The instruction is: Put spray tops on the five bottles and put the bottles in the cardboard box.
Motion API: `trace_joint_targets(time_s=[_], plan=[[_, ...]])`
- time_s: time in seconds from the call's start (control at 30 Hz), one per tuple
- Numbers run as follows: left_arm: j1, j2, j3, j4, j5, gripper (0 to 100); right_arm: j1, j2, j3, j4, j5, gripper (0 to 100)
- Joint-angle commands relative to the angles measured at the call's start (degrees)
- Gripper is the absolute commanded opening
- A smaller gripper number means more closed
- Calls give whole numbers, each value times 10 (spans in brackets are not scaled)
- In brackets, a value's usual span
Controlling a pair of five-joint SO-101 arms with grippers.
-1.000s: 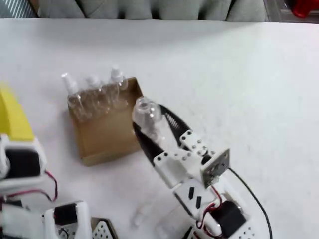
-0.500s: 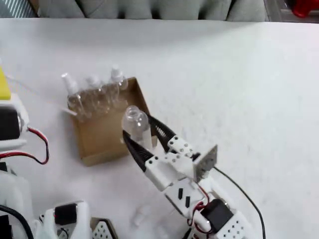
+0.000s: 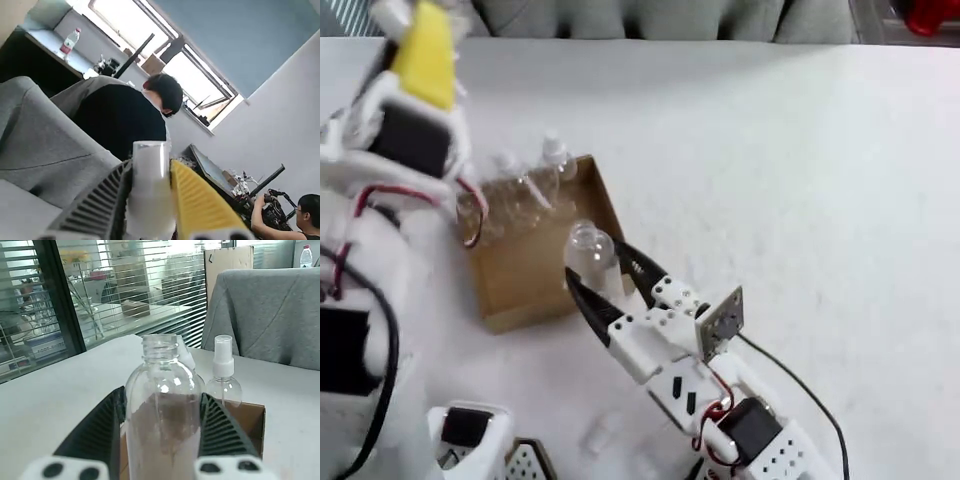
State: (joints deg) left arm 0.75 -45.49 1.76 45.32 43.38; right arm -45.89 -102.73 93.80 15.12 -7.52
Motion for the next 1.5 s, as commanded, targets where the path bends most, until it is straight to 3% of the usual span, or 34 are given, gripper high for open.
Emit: trace_joint_targets(time_s=[0.0, 0.7, 1.13, 1.47], plan=[[36, 9, 12, -44, 5, 20, -5, -4, -8, 1, -4, 19], [60, -117, 287, -192, -35, 20, -5, -4, -8, 4, -4, 19], [65, -119, 331, -222, -35, 20, -5, -4, -8, 4, -4, 19], [67, -115, 266, -226, -35, 20, -5, -4, -8, 4, -4, 19]])
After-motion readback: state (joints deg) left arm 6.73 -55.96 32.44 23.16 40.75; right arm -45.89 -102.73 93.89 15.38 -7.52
